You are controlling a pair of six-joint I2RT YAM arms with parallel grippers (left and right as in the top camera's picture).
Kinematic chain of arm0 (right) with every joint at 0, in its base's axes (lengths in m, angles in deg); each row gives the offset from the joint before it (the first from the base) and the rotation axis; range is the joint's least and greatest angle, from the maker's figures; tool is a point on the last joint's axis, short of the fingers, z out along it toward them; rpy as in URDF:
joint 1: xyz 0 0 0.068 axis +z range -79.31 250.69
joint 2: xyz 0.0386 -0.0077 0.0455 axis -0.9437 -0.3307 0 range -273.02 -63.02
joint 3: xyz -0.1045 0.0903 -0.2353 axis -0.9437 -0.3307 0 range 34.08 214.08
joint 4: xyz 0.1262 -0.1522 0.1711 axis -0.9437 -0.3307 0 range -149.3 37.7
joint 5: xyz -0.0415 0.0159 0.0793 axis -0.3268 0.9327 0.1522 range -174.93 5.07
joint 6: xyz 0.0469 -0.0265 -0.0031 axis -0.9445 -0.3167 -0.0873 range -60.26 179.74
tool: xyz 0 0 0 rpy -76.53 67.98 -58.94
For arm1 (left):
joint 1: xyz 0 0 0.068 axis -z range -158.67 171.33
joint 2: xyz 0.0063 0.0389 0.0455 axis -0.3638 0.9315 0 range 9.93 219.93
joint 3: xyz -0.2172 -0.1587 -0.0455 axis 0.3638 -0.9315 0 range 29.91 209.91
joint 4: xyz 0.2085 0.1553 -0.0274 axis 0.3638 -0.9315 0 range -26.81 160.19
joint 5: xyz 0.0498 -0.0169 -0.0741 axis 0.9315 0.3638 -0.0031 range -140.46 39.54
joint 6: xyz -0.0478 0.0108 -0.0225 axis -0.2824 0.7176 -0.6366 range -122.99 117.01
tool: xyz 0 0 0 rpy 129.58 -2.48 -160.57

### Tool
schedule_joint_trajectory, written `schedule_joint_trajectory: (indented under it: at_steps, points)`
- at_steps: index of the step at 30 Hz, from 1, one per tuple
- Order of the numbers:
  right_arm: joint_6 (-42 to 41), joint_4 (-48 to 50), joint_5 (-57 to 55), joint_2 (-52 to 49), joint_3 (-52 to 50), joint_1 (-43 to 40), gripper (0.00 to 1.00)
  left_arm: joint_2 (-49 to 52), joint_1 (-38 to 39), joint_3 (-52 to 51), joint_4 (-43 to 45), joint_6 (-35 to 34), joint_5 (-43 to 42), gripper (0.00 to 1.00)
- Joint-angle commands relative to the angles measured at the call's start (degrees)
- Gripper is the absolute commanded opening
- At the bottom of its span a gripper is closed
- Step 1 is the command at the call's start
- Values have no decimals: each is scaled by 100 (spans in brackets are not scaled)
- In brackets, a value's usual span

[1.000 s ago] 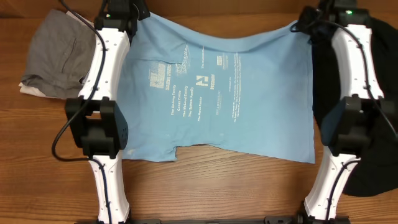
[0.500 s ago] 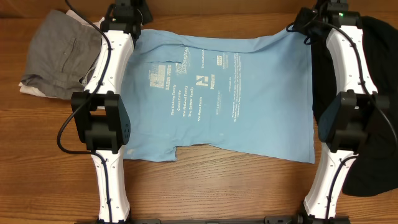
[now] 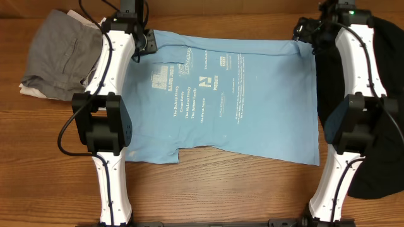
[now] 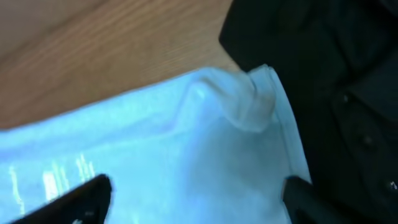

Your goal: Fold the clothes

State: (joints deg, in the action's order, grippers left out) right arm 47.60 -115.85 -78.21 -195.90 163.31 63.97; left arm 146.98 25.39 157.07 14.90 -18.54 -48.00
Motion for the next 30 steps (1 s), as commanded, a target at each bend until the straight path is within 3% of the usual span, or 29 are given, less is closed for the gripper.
schedule_joint_trajectory:
  at_steps: [1,10,17,23,30]
  points:
    - [0,-682,354,605,734,-74,100,-647,-116,597,-632,234,-61,59]
    - [179,-2430,391,2275,1040,-63,100,-2299,-114,918,-2352,398,-39,70]
    - [-94,-3283,387,3244,1040,-63,100,-3027,-107,918,-3289,262,-68,69]
    - [-343,-3351,599,4146,968,-24,96,-3462,-103,916,-4153,225,-85,67]
    - [-713,-3351,588,5541,249,66,94,-4242,-103,579,-4153,278,-490,66]
